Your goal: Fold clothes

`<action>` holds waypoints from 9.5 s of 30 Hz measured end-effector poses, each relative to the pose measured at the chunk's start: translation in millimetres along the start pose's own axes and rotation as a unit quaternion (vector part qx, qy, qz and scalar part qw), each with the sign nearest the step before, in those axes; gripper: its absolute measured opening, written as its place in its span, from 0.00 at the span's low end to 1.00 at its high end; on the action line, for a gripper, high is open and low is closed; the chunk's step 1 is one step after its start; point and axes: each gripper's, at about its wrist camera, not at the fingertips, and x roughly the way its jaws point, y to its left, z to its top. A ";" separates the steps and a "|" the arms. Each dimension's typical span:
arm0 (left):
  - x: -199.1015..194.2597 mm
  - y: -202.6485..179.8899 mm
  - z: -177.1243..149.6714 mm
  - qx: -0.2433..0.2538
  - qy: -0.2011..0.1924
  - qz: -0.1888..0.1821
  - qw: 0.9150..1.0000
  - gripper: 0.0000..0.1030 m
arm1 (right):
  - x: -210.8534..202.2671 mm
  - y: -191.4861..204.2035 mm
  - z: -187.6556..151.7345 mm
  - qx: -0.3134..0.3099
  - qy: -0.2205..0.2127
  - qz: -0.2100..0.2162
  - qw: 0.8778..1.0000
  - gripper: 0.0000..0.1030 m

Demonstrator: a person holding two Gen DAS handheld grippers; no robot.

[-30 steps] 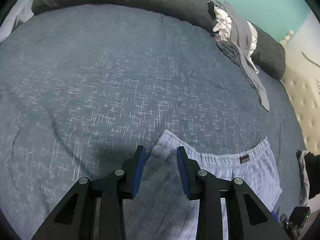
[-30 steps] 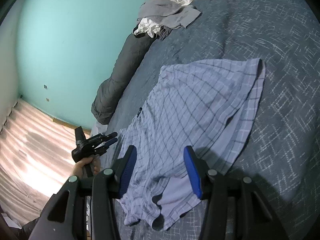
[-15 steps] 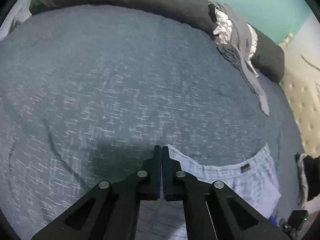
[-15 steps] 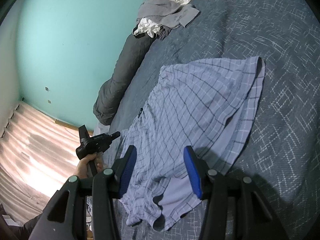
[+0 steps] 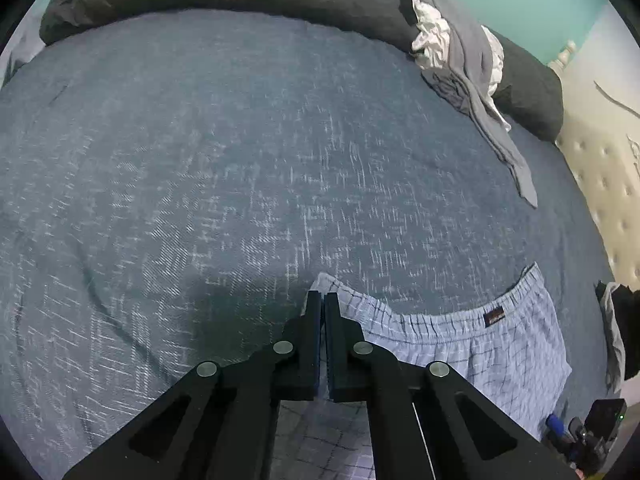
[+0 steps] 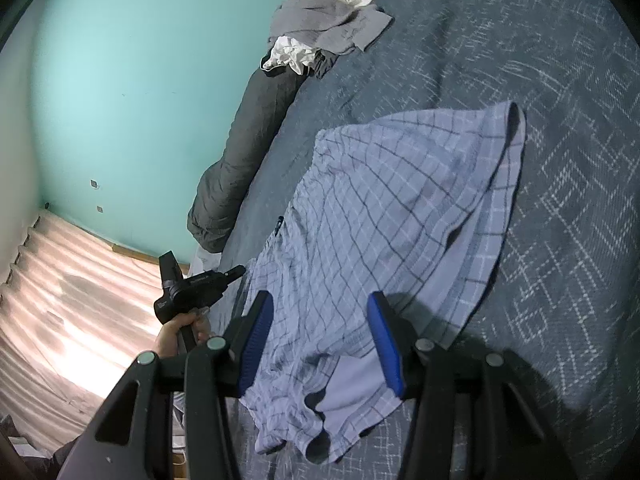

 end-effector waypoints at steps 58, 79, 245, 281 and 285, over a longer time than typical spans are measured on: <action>-96.1 59.6 -142.2 -0.061 -0.016 0.005 0.998 0.04 | -6.0 7.5 -3.1 -0.006 -0.030 0.008 1.000 0.49; -102.6 -214.6 -48.0 0.089 -0.028 -0.125 0.988 0.04 | -39.0 -6.9 19.7 0.020 -0.069 -0.017 0.997 0.49; 34.2 -141.8 -44.5 -0.017 -0.017 -0.060 0.998 0.09 | -49.9 -27.3 54.8 -0.045 -0.080 -0.157 0.983 0.01; 23.6 -153.2 -27.5 0.008 -0.048 0.016 0.999 0.57 | -55.9 -35.4 54.3 -0.015 -0.083 -0.157 0.984 0.01; 20.0 -178.8 -16.2 0.047 -0.046 0.004 0.998 0.57 | -56.2 -37.6 54.2 -0.009 -0.082 -0.153 0.985 0.01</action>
